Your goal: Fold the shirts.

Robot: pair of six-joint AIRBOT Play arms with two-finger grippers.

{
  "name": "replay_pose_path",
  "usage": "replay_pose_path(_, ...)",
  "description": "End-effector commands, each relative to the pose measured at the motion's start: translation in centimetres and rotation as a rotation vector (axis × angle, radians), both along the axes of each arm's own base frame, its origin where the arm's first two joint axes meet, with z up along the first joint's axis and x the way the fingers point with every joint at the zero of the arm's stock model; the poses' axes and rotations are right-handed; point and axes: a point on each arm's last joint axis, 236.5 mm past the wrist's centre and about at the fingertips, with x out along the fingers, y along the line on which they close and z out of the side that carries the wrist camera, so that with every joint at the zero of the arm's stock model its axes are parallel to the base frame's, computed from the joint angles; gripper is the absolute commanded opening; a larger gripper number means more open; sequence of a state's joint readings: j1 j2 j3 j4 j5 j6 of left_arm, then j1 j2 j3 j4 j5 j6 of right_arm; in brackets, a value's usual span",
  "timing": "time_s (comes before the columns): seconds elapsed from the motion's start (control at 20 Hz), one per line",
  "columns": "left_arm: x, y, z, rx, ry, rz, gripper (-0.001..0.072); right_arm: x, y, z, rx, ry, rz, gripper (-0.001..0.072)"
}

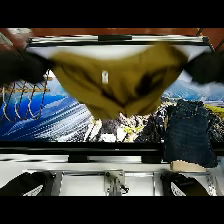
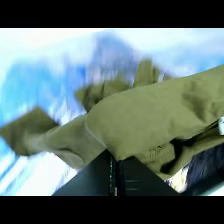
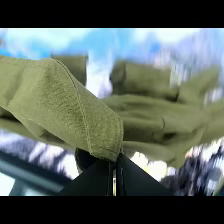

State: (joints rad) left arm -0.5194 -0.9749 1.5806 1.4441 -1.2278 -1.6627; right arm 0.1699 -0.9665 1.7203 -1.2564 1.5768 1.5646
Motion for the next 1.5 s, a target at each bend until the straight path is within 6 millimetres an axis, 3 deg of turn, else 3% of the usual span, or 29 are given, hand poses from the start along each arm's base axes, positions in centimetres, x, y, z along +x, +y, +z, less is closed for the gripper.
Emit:
replay_pose_path(0.0, -2.0, -0.2, -12.4, 0.114, 0.315, 0.020, 0.0051, -2.7, 0.3, -10.9, -0.051, 0.383, -0.008, 0.0064)
replay_pose_path(0.1, -2.2, -2.1, -16.1, 0.055, 0.365, 0.025, 0.0051, -2.3, 1.8, -15.8, -0.045, 0.446, -0.005, 0.0064)
replay_pose_path(0.25, -2.1, -3.2, -19.4, -0.008, 0.417, 0.062, 0.0051, -2.7, 3.0, -21.1, -0.066, 0.537, -0.005, 0.0065)
replay_pose_path(0.45, -3.1, -3.2, -21.2, 0.025, 0.457, 0.051, 0.0051, -5.5, 0.0, -27.5, -0.210, 0.724, -0.064, 0.0066)
replay_pose_path(0.5, -3.7, -3.3, -22.2, 0.050, 0.468, 0.039, 0.0051, -6.7, -0.7, -28.9, -0.244, 0.763, -0.059, 0.0119)
replay_pose_path(0.55, -4.4, -3.2, -23.4, 0.084, 0.478, 0.027, 0.0051, -7.7, -0.9, -29.9, -0.259, 0.793, -0.026, 0.0363)
replay_pose_path(0.6, -5.1, -3.1, -24.5, 0.114, 0.489, 0.015, 0.0051, -8.4, -1.0, -30.3, -0.274, 0.809, 0.018, 0.0493)
replay_pose_path(0.7, -5.5, -3.2, -25.2, 0.122, 0.494, 0.008, 0.0050, -8.3, -0.8, -29.5, -0.287, 0.774, 0.093, 0.0509)
replay_pose_path(0.85, -4.4, -3.9, -24.2, 0.083, 0.447, 0.011, 0.0051, -5.9, 0.1, -26.5, -0.291, 0.610, 0.219, 0.0510)
replay_pose_path(0.9, -4.1, -4.1, -23.9, 0.071, 0.432, 0.013, 0.0051, -5.8, 0.3, -26.3, -0.296, 0.591, 0.257, 0.0575)
replay_pose_path(0.95, -3.9, -4.1, -23.8, 0.066, 0.428, 0.018, 0.0051, -6.3, 0.1, -26.5, -0.324, 0.590, 0.324, 0.0592)
replay_pose_path(1.1, -3.5, -3.6, -23.9, 0.063, 0.433, 0.035, 0.0051, -7.3, 0.1, -28.6, -0.422, 0.588, 0.540, 0.0593)
replay_pose_path(1.2, -3.3, -3.3, -23.9, 0.050, 0.443, 0.061, 0.0051, -6.9, 0.1, -31.2, -0.514, 0.597, 0.632, 0.0599)
replay_pose_path(1.3, -3.3, -3.3, -23.9, 0.045, 0.447, 0.065, 0.0051, -6.4, 1.1, -33.7, -0.558, 0.609, 0.710, 0.0666)
replay_pose_path(1.45, -3.4, -3.4, -23.8, 0.038, 0.453, 0.065, 0.0050, -6.3, 1.7, -36.7, -0.624, 0.640, 0.795, 0.0666)
